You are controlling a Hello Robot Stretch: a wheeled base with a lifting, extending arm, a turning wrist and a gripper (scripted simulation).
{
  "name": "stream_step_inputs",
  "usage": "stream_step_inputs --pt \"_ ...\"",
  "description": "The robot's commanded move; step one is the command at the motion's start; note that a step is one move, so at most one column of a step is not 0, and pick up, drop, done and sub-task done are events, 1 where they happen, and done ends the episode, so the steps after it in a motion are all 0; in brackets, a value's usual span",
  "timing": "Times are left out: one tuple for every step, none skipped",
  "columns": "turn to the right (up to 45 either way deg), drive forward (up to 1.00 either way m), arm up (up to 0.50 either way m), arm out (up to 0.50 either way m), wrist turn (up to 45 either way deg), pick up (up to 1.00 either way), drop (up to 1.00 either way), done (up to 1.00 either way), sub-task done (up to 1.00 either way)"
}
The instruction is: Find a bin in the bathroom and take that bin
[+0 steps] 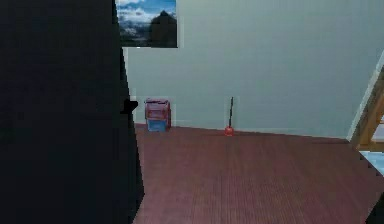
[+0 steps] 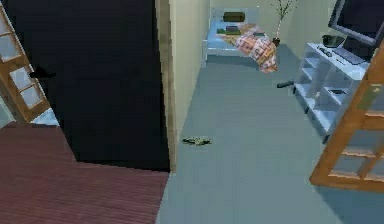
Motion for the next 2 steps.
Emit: stream_step_inputs --pt "0.0 1.00 0.00 0.00 0.0 0.00 0.00 0.00 0.00" --pt "0.0 0.50 0.00 0.00 0.0 0.00 0.00 0.00 0.00"
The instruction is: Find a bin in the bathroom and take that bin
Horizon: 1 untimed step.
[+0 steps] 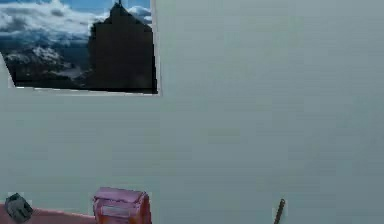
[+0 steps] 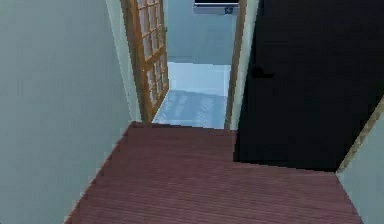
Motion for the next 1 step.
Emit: stream_step_inputs --pt "-45.0 0.00 0.00 0.00 0.0 0.00 0.00 0.00 0.00"
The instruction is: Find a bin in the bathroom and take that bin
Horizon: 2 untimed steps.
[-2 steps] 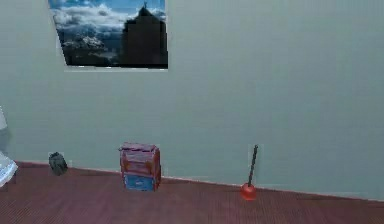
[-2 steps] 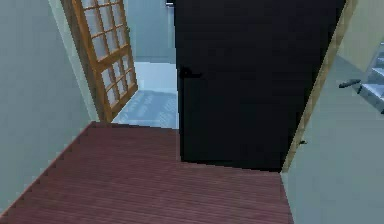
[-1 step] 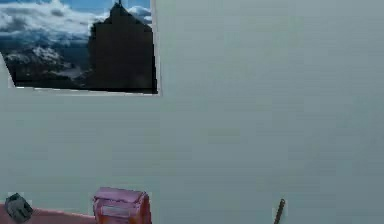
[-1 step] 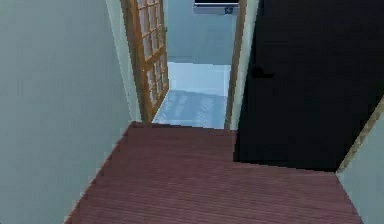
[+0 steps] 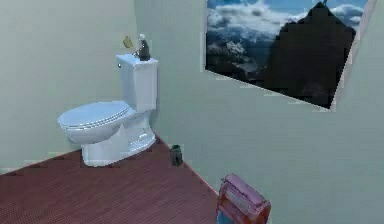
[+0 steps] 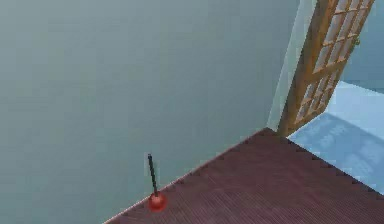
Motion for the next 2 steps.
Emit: stream_step_inputs --pt "-33.0 0.00 0.00 0.00 0.0 0.00 0.00 0.00 0.00" --pt "0.0 0.10 0.00 0.00 0.0 0.00 0.00 0.00 0.00"
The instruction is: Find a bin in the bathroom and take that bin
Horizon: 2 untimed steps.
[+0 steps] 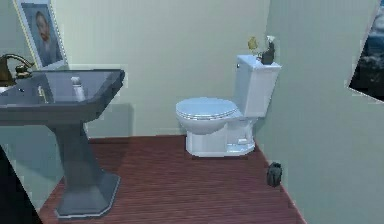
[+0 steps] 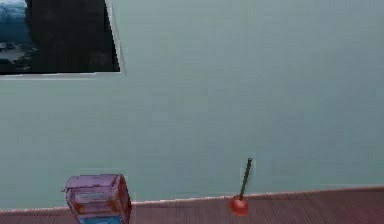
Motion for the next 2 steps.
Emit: stream_step_inputs --pt "15.0 0.00 0.00 0.00 0.0 0.00 0.00 0.00 0.00" --pt "0.0 0.80 0.00 0.00 0.0 0.00 0.00 0.00 0.00"
